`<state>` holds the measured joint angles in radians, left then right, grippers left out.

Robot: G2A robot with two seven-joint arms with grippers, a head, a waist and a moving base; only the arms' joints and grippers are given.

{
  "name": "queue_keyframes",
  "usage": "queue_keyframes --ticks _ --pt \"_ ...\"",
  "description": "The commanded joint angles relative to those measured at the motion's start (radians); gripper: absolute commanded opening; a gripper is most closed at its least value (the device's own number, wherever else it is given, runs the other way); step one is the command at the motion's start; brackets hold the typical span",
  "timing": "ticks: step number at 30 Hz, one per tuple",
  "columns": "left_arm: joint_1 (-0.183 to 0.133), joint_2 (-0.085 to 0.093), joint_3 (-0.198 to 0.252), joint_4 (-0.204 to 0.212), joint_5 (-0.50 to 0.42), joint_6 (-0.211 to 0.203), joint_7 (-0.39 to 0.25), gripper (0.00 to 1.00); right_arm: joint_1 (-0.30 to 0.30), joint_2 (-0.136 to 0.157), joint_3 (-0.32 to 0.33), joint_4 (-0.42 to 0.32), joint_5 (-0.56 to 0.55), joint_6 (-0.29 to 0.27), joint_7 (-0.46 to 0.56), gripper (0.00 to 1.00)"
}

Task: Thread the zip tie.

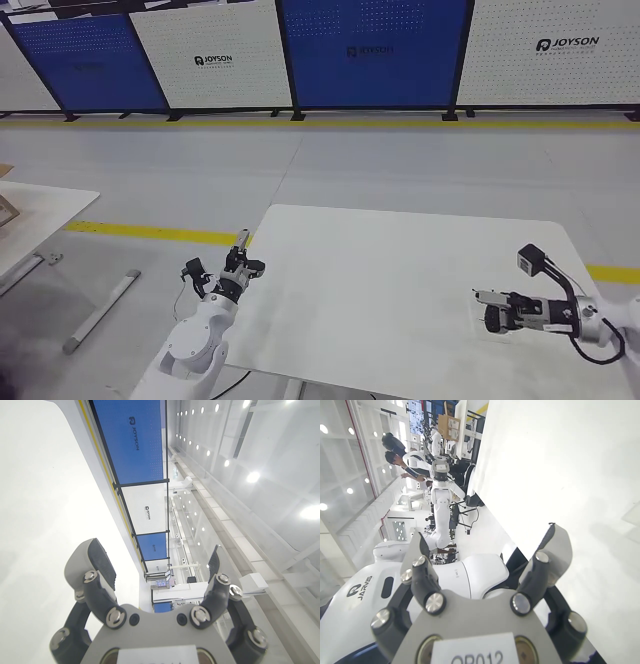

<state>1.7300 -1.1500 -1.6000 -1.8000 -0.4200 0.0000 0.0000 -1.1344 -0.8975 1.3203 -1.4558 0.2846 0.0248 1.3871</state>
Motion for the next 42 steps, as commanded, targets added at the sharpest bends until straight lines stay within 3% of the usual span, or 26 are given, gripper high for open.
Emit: queue_keyframes --ticks 1,3,5,21,23,28,31,35,42 --pt "0.0 0.0 0.0 0.0 0.0 0.0 0.0 1.0 -0.012 0.008 0.002 -0.019 -0.027 0.027 0.003 1.0" --pt "0.0 0.0 0.0 0.0 0.0 0.0 0.0 1.0 -0.023 0.016 0.0 -0.023 -0.039 0.05 0.003 1.0" --pt "0.0 0.0 0.0 0.0 0.0 0.0 0.0 1.0 -0.02 0.027 -0.016 -0.01 -0.057 0.11 0.003 1.0" --pt "0.0 0.0 0.0 0.0 0.0 0.0 0.0 1.0 -0.013 0.03 -0.006 -0.006 -0.06 0.098 0.003 1.0" --pt "0.0 0.0 0.0 0.0 0.0 0.0 0.0 1.0 -0.027 0.044 0.039 0.02 -0.067 0.046 0.003 1.0" --pt "0.0 0.0 0.0 0.0 0.0 0.0 0.0 1.0 -0.052 0.093 0.08 0.058 -0.075 0.016 0.003 1.0" --pt "0.0 0.0 0.0 0.0 0.0 0.0 0.0 1.0 -0.054 0.119 0.069 0.077 -0.083 -0.004 0.003 1.0" --pt "0.0 0.0 0.0 0.0 0.0 0.0 0.0 1.0 -0.016 0.153 0.003 0.124 -0.097 0.012 0.003 1.0" --pt "0.0 0.0 0.0 0.0 0.0 0.0 0.0 1.0 -0.012 0.154 0.001 0.128 -0.089 0.007 0.003 1.0"
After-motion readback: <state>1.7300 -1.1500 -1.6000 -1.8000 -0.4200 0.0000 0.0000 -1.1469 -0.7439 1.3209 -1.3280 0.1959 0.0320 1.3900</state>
